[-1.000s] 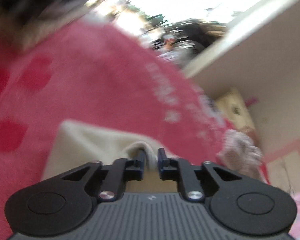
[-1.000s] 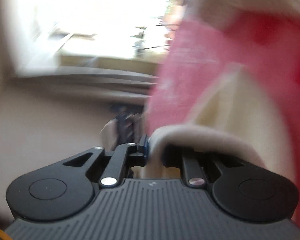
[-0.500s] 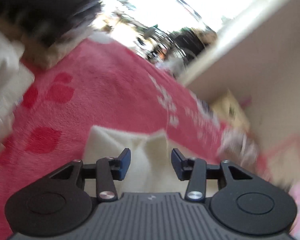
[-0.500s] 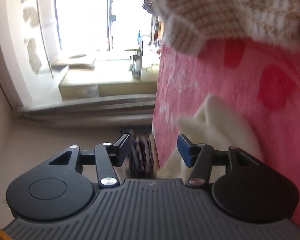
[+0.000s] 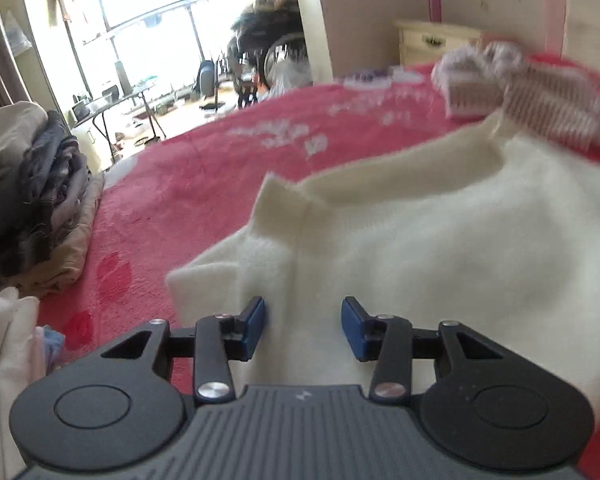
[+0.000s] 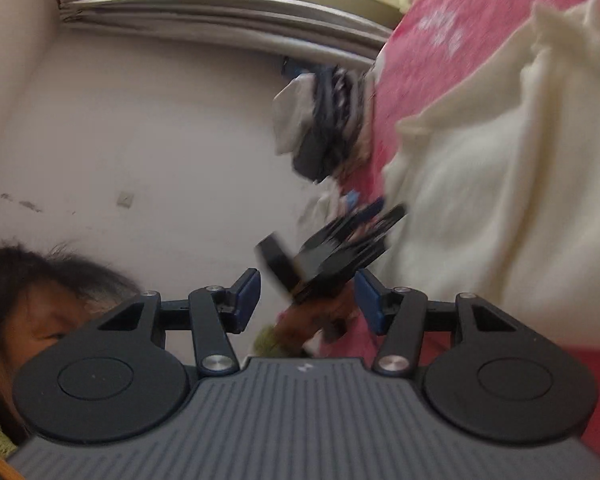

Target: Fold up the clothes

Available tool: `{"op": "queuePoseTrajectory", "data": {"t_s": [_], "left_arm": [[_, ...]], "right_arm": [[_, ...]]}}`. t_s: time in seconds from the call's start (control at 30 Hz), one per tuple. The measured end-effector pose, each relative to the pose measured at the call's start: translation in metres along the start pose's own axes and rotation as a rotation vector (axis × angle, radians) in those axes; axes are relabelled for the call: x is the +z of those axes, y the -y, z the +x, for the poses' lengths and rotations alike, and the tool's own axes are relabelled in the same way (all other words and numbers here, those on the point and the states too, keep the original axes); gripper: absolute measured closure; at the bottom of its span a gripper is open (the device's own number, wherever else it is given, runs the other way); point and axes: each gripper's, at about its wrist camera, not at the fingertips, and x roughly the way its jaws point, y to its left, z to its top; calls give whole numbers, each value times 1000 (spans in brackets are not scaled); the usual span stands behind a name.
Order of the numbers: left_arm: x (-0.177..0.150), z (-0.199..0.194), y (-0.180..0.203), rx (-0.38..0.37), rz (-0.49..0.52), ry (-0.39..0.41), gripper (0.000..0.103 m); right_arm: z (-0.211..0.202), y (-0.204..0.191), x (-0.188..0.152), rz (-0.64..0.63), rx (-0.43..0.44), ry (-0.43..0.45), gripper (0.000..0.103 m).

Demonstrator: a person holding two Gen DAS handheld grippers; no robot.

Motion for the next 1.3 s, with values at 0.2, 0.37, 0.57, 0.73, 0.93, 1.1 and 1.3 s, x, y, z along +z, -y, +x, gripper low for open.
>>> {"op": "queuePoseTrajectory", "data": {"t_s": [0.2, 0.37, 0.57, 0.73, 0.93, 1.1, 1.3], "left_arm": [[-1, 9, -2, 20, -13, 8, 88], [-1, -12, -32, -18, -246, 108, 93], [-34, -5, -97, -137, -684, 115, 92], [-54, 7, -110, -170, -834, 124, 92], [-57, 8, -117, -225, -890, 118, 90], [-58, -13, -113, -272, -809, 96, 61], [-76, -49, -90, -235, -606, 29, 50]], "right_arm": [[12, 7, 0, 48, -23, -6, 51], [19, 22, -2, 91, -22, 8, 51], [30, 36, 11, 78, -65, -8, 51], [80, 30, 50, -80, -181, -64, 51], [170, 15, 90, -391, -332, -127, 51], [244, 29, 125, -523, -413, -186, 45], [282, 48, 142, -551, -486, -225, 43]]}}
